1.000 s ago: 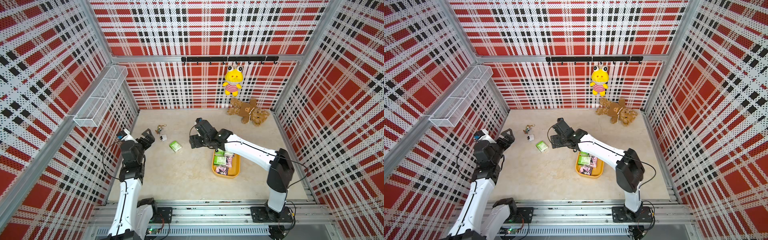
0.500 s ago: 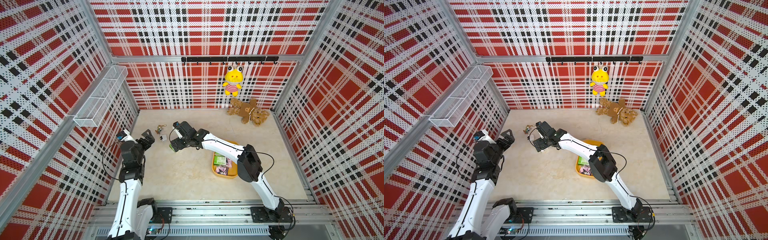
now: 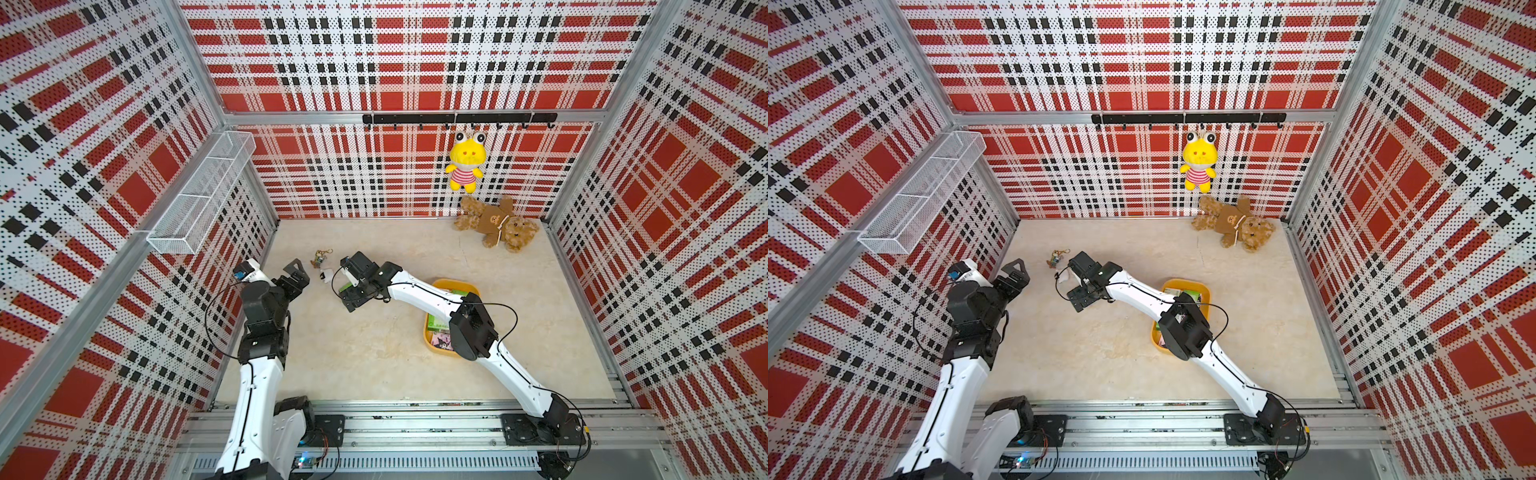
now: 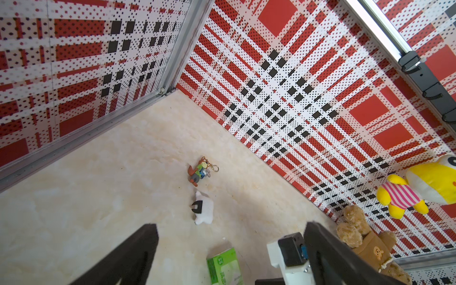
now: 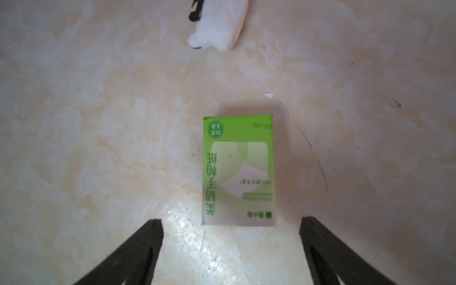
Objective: Put the pocket tissues into the storage box
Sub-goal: Pick up the pocket tissues from the center of the board.
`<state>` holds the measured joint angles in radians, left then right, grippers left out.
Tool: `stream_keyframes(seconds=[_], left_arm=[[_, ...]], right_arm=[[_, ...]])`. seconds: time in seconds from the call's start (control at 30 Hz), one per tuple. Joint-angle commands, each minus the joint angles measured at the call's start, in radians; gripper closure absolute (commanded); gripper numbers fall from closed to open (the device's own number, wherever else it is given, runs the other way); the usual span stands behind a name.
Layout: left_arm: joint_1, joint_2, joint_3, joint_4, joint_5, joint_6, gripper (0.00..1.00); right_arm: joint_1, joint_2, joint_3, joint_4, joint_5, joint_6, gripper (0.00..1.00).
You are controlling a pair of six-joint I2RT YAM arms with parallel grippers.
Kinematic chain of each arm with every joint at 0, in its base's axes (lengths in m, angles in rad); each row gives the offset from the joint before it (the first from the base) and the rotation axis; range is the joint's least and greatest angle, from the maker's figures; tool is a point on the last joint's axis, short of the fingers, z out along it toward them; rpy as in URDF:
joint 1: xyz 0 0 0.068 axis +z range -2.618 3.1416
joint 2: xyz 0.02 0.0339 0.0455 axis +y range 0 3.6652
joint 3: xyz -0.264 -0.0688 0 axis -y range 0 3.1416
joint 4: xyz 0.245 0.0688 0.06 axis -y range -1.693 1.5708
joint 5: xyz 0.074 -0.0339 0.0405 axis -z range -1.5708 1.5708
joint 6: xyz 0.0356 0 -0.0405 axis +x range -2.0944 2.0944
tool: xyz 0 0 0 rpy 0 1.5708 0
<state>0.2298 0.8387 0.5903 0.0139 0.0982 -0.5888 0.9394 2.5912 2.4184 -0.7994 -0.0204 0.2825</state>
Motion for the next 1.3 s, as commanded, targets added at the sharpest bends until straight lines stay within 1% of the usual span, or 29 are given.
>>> stream_keyframes(seconds=[0.0, 0.23, 0.47, 0.73, 0.93, 1.1, 1.27], left_arm=[[0.006, 0.003, 0.028, -0.002, 0.006, 0.019, 0.0], [0.006, 0.005, 0.028, -0.005, 0.004, 0.024, 0.0], [0.007, 0.004, 0.023, -0.006, 0.004, 0.026, 0.0], [0.008, 0.004, 0.025, -0.009, 0.003, 0.032, 0.0], [0.013, 0.002, 0.023, -0.013, 0.004, 0.037, 0.0], [0.016, 0.002, 0.025, -0.014, 0.006, 0.039, 0.0], [0.017, 0.0, 0.02, -0.014, 0.006, 0.041, 0.0]], right_arm=[[0.005, 0.015, 0.01, -0.012, -0.003, 0.01, 0.06], [0.002, 0.069, 0.083, -0.052, -0.021, 0.007, 0.08], [-0.01, 0.079, 0.089, -0.041, -0.036, 0.013, 0.11], [-0.016, 0.112, 0.134, -0.066, -0.057, 0.018, 0.13], [-0.021, 0.115, 0.136, -0.066, -0.067, 0.023, 0.17], [-0.021, 0.123, 0.144, -0.072, -0.062, 0.022, 0.19], [-0.021, 0.128, 0.153, -0.077, -0.052, 0.024, 0.24]])
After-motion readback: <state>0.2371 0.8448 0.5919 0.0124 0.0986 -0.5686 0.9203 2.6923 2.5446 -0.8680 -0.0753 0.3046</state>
